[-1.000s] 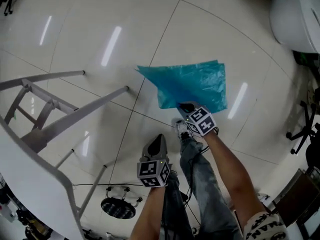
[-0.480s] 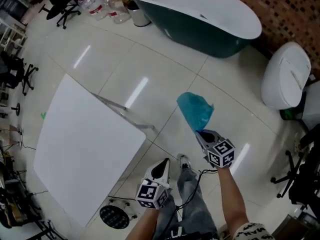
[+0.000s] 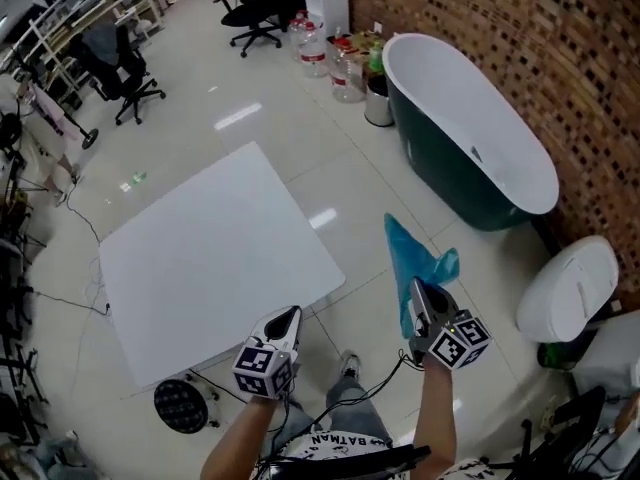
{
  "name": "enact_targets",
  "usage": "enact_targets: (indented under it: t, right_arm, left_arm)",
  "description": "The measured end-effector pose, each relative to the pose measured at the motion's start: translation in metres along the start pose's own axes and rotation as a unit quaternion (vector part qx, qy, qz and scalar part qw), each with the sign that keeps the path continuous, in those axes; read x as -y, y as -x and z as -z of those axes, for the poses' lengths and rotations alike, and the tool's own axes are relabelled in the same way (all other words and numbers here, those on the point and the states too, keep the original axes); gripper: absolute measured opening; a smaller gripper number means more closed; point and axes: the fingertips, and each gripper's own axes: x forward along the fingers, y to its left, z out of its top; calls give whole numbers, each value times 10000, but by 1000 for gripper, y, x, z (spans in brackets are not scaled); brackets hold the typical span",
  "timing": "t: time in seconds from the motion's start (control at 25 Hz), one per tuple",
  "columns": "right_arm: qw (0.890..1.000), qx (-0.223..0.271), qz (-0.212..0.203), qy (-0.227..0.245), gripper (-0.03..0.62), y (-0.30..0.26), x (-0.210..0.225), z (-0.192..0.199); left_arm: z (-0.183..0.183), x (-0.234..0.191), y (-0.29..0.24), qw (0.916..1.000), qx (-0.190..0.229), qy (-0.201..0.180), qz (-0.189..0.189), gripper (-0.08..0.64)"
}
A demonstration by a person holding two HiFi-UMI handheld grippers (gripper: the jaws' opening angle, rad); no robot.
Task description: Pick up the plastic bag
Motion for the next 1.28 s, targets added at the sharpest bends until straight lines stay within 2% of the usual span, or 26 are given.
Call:
enact_targets:
  t: [0.16,0.28,0.4,0.52,0.64,0.72,0.84,1.0,1.28]
  right_arm:
    - [9971,338,-674,132,0,-29,-61,-67]
    - [9919,392,-1156,345,0,-68,-107,-97]
    - [9884,419,-1317,635,0,-100,-154,-106]
    - [9852,492,-1248,1067,0,-106,-197,-110]
    - [9773,557,-1477,1415,0,-120,-247,-107]
    - [9739,628,-1542,1541,0,-127,-272,-107]
    - [9722,768,-1499,1628,0,-134,-296,-104]
    - [9707,707,-1550,1698,0,-146,-325,-90]
    - [9641,776,-1582,1986,0,-148,-348,-100]
  left_arm:
    - [-39,-44,53,9966,483,184,-634,0]
    - [-64,-85,100,9876,857,411,-1247,0]
    - [-78,-130,156,9739,1194,593,-1835,0]
    - [-76,-164,207,9627,1397,795,-2174,0]
    - [-67,-196,256,9503,1522,943,-2546,0]
    - [-63,-211,279,9461,1547,952,-2681,0]
    - [-57,-229,299,9440,1524,919,-2779,1]
    - [-49,-250,322,9410,1553,984,-2840,1]
    - [-46,-258,325,9440,1533,1014,-2738,0]
